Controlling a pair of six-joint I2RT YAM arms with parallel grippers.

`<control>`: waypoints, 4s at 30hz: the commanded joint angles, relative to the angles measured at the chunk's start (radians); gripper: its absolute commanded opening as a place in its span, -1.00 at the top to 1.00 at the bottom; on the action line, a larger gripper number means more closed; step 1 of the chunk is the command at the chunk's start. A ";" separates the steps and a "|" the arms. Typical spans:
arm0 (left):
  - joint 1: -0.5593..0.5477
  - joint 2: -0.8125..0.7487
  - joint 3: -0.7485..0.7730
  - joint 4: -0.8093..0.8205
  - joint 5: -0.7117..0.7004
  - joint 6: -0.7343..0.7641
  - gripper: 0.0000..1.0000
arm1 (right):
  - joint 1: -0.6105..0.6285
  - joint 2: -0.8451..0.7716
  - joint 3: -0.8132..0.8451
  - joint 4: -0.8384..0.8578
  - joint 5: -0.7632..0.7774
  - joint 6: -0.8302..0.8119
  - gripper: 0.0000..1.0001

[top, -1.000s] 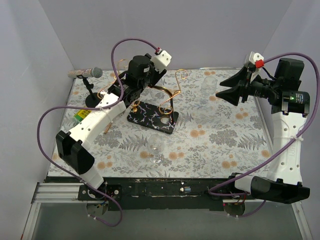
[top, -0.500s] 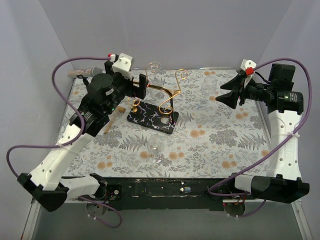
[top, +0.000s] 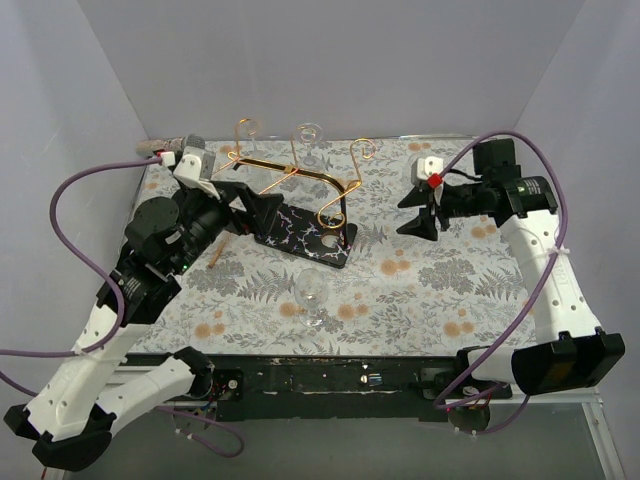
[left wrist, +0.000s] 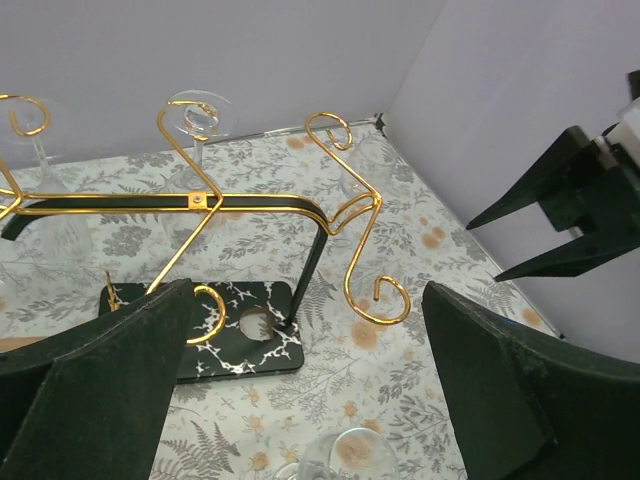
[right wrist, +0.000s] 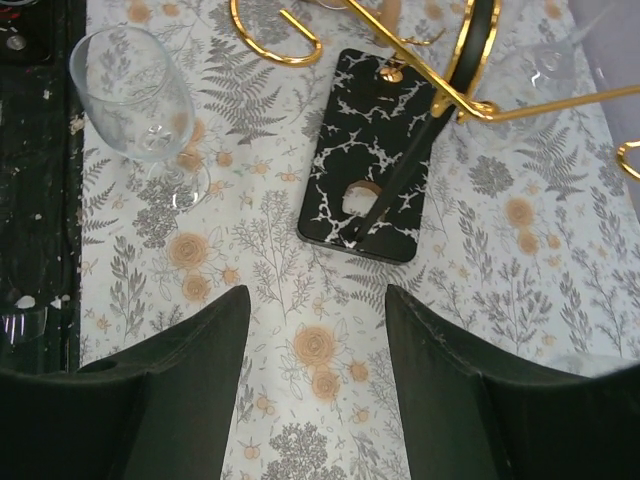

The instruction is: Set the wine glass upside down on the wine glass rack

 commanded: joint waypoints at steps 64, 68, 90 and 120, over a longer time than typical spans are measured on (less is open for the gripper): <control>0.006 -0.123 -0.122 -0.057 0.040 -0.149 -0.96 | 0.811 0.329 0.159 -0.225 0.303 -0.244 0.83; 0.005 -0.117 -0.136 -0.051 0.106 -0.165 -0.96 | 0.782 0.263 0.122 -0.225 0.265 -0.227 0.85; 0.005 -0.302 -0.647 0.084 0.468 -0.757 -0.92 | 0.574 0.061 0.163 -0.290 -0.002 -0.248 0.86; 0.049 -0.063 -1.011 0.736 0.589 -1.018 -0.02 | 0.558 0.069 0.248 -0.297 -0.060 -0.244 0.87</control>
